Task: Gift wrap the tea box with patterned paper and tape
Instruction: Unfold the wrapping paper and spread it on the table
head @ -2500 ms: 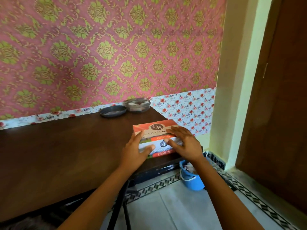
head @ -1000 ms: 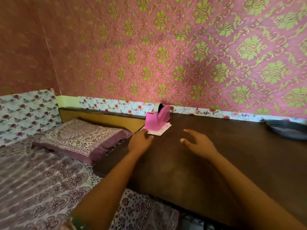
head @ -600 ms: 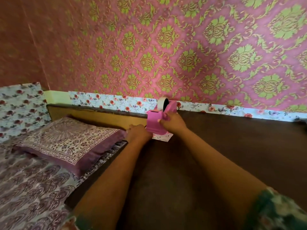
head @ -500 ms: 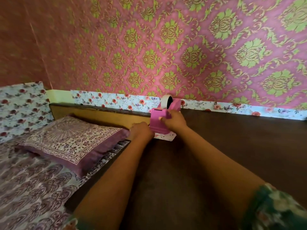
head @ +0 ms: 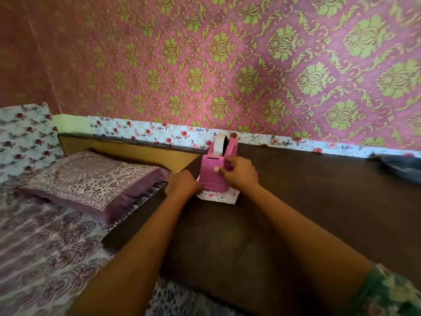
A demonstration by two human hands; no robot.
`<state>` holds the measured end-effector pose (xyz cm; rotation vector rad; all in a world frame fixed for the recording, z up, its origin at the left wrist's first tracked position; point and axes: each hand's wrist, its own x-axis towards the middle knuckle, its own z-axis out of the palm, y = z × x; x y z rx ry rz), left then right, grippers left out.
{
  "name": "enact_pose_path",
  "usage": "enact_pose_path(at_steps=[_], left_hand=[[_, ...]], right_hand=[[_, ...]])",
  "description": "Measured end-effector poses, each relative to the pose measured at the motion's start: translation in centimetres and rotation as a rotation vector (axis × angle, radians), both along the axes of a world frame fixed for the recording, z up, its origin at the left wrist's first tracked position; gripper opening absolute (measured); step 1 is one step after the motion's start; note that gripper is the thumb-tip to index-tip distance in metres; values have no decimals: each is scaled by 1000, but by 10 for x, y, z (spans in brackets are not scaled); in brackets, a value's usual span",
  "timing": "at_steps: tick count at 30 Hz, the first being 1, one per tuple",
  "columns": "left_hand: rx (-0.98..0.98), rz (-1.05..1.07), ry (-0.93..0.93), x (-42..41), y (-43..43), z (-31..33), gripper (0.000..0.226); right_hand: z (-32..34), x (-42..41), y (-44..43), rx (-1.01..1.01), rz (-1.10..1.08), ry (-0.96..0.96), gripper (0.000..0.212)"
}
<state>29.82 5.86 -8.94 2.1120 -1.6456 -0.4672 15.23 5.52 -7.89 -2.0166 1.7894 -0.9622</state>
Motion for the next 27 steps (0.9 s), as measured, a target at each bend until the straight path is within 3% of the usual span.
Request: enact_pose_path(at_steps=[7,12,19,27], left_hand=[[58,-58,433,-8,120,6,5],[12,-106,657,-20,200,2,38],[-164,-50,811,-32,256,-15,30],[-57,-110,860,-15,298,-8,33]], right_hand=[[2,-23,130,-28,-27,-63,46],[-2,-32,201,-83,-45,-94,43],[-4,-37,241,-79,-18,-155,41],[-7,-27,249,-79,-16,-157,38]])
